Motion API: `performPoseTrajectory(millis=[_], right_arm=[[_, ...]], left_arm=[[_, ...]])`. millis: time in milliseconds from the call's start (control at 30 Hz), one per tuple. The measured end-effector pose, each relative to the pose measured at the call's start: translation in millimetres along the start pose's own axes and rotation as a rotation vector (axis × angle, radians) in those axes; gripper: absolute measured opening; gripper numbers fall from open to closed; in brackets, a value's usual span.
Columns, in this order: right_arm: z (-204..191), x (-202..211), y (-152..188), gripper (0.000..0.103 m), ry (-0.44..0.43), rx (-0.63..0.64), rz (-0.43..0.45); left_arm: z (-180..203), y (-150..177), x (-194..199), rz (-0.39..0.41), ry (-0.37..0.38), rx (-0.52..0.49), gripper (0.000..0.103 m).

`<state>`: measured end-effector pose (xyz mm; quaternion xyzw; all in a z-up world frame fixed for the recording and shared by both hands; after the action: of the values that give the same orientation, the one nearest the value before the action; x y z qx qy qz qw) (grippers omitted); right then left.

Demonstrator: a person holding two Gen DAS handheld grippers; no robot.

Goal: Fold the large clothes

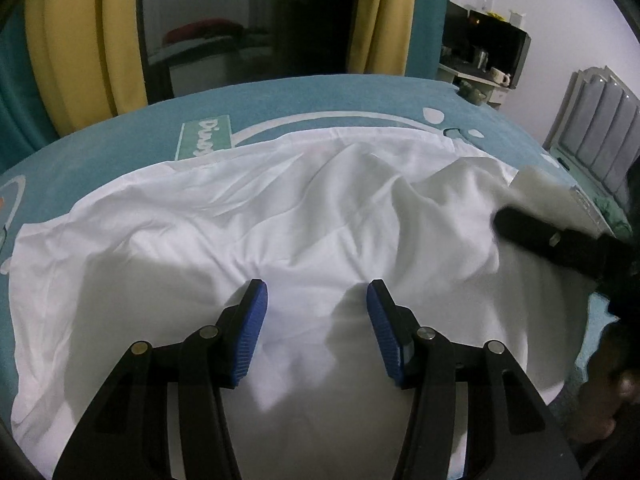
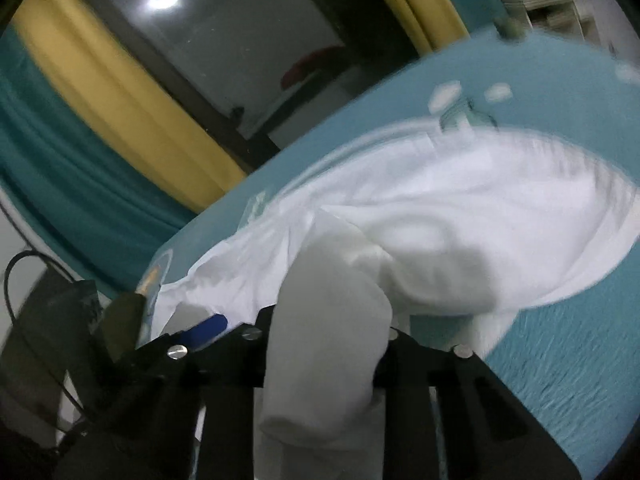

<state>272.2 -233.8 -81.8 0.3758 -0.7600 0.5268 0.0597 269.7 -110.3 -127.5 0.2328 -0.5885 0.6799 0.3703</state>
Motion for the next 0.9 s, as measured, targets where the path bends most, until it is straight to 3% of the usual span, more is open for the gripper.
performPoseTrajectory(millis=[267, 367, 467, 667, 833, 900], right_arm=[[-81.8, 2.2, -26.2, 0.019, 0.042, 0.253, -0.015], [-110.3, -9.2, -31.6, 0.019, 0.064, 0.33, -0.044], [-138.7, -24.5, -28.9, 0.019, 0.082, 0.412, -0.077], [-191.3, -68.0, -11.8, 0.019, 0.095, 0.558, -0.139], [-229.6, -97.9, 4.0, 0.02, 0.042, 0.642, -0.205], [-246.3, -117.6, 15.2, 0.022, -0.021, 0.686, -0.267]], left_arm=[[-18.2, -4.9, 14.1, 0.001, 0.046, 0.051, 0.055], [-39.5, -9.9, 50.2, 0.107, 0.038, 0.067, 0.055], [-77.6, -11.5, 86.7, 0.202, 0.015, 0.101, 0.055], [-160.1, -0.9, 113.8, 0.229, -0.077, 0.235, 0.055], [-220.2, 11.3, 136.2, 0.254, -0.146, 0.336, 0.055], [-242.1, 15.5, 144.0, 0.259, -0.169, 0.371, 0.055]])
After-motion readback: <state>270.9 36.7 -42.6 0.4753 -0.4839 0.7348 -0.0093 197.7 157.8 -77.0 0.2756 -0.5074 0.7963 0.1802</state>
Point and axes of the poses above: each gripper's, at about its wrist camera, not at the fingertips, and x roughly against the way its jaws point, z to its right, y to its underside, the point moved 3 cm from there along -x, roughly the way its jaws point, and after that the axes turned 10 degrees about x, right-handed, at the moved point
